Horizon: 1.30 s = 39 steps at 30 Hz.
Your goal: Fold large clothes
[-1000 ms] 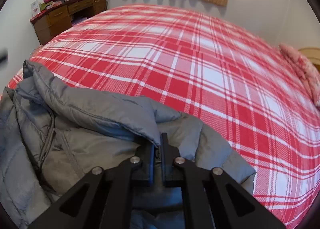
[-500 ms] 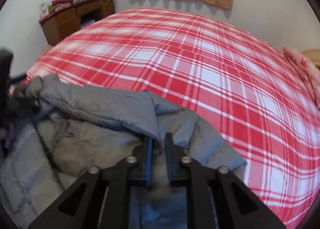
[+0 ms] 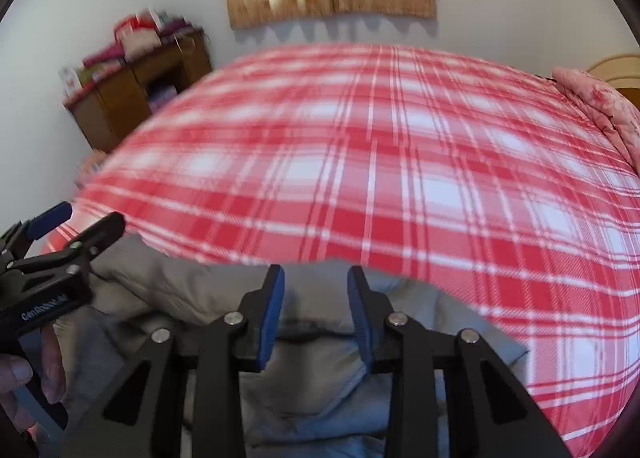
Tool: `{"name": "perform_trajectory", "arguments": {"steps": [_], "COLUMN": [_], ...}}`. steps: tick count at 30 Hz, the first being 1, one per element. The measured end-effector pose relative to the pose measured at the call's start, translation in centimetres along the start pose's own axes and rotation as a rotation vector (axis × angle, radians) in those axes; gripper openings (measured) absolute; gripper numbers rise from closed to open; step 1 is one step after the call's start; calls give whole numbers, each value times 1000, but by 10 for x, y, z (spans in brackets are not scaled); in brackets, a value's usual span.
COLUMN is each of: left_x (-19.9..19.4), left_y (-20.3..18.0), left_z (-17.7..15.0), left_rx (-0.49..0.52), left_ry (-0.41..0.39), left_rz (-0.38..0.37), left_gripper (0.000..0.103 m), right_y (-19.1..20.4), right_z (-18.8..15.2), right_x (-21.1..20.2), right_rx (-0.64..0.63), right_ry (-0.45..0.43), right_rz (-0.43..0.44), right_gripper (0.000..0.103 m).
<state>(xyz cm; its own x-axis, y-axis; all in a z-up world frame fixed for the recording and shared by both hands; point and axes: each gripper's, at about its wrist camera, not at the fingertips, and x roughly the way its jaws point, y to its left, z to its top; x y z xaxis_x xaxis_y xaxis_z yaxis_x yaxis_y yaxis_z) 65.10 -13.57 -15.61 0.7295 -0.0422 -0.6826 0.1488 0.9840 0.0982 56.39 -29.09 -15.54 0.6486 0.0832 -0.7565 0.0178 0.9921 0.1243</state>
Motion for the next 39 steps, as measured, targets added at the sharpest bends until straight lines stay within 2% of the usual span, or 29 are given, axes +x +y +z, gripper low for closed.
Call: {"name": "perform_trajectory", "arguments": {"steps": [1, 3, 5, 9, 16, 19, 22, 25, 27, 29, 30, 33, 34, 36, 39], "left_x": [16, 32, 35, 41, 42, 29, 4, -26, -33, -20, -11, 26, 35, 38, 38], "left_y": [0, 6, 13, 6, 13, 16, 16, 13, 4, -11, -15, -22, -19, -13, -18], "left_z": [-12, -28, -38, -41, -44, -41, -33, -18, -9, -6, -8, -23, -29, -33, -37], "left_rx": [7, -27, -79, -59, -89, -102, -97, -113, -107, -90, -89, -80, -98, -138, -116], "left_ry": [47, 101, 105, 118, 125, 84, 16, -62, -74, -28, -2, 104, 128, 122, 119], "left_rz": [12, -20, -57, -41, -72, -53, 3, -32, -77, -98, -92, -60, -70, -99, -82], "left_gripper": [101, 101, 101, 101, 101, 101, 101, 101, 101, 101, 101, 101, 101, 101, 101], "right_y": [-2, -7, -8, -5, -11, -7, -5, -13, -20, -21, -21, -25, -28, -31, -30], "right_z": [-8, -20, -26, -31, -37, -37, -35, -32, -29, -26, -27, -33, -34, -36, -38], "right_x": [8, 14, 15, 17, 23, 23, 11, -14, -24, -16, -11, 7, 9, 14, 18], "right_rx": [9, 14, 1, -43, -5, -23, -40, 6, 34, 22, 18, 15, 26, 35, 29], "right_ry": [15, 13, 9, -4, -23, -23, -50, -146, -185, -155, -136, -75, -68, -50, -36], "right_rz": [-5, 1, 2, -21, 4, -16, -25, -22, -34, -64, -64, -56, -43, -20, -20], "right_gripper": [34, 29, 29, 28, 28, 27, 27, 27, 27, 24, 18, 16, 16, 16, 16]}}
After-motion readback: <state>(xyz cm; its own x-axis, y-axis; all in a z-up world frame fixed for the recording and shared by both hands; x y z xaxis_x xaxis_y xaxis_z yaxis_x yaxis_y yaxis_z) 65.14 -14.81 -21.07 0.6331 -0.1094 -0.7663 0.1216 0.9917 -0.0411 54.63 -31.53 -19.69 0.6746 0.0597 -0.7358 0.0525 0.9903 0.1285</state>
